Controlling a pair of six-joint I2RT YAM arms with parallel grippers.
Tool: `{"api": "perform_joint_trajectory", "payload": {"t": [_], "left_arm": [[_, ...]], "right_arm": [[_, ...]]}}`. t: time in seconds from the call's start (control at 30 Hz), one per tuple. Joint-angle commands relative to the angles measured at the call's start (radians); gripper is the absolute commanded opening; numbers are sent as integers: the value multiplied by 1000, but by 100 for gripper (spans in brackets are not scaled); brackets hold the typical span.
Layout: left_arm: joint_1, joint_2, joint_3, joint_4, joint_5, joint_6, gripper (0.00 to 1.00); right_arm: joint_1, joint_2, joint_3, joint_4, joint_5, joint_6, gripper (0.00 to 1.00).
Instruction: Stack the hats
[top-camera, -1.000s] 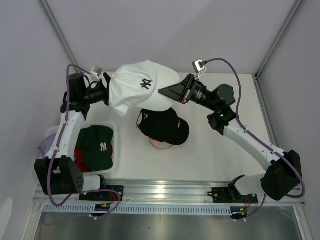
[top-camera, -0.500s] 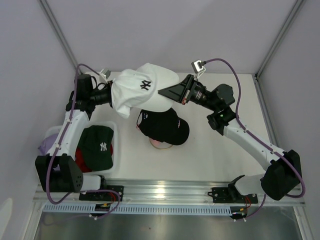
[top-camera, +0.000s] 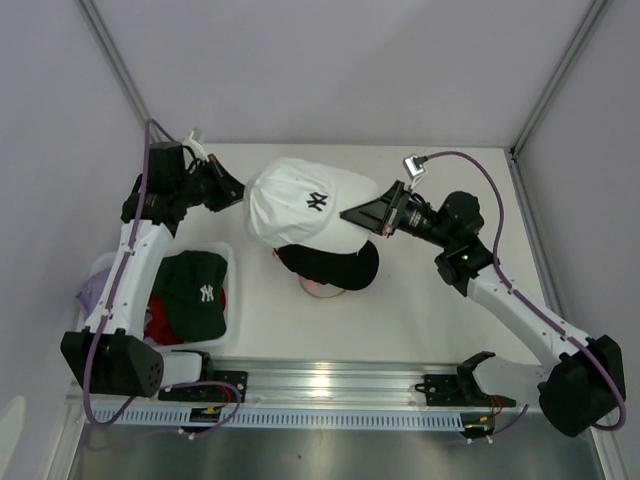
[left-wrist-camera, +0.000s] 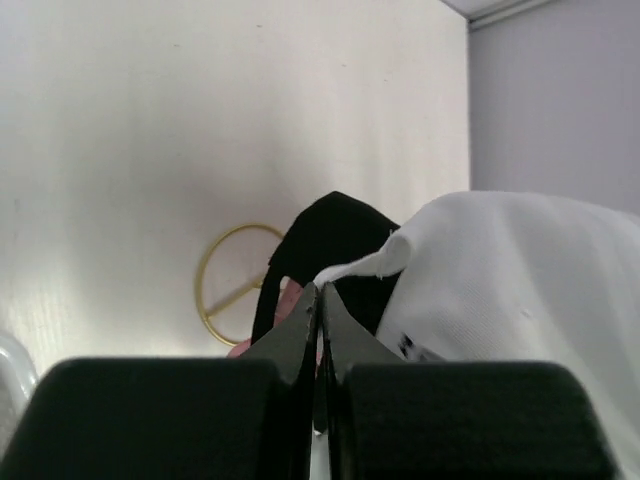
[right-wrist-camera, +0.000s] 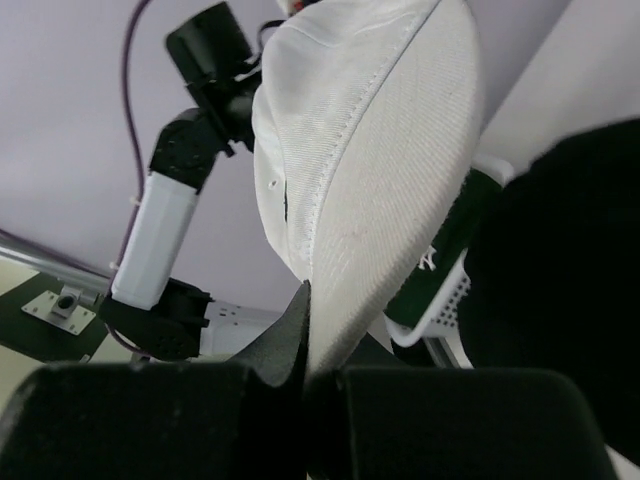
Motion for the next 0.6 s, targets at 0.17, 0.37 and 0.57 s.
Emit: {"api": "perform_joint_trajectory", "payload": {"t": [0.17,0.37,0.57], "left_arm": [[-193,-54,103,-185,-455,95,1],[-326,0,244,-317,-604,82,1],[-382,52,313,-420,-701,58,1]], "right_arm": [[-102,-225,-195,-67,22,50,0],[-189,-368,-323,-138,25,119,0],[-261,-455,-412,-225,21,106,0]]}}
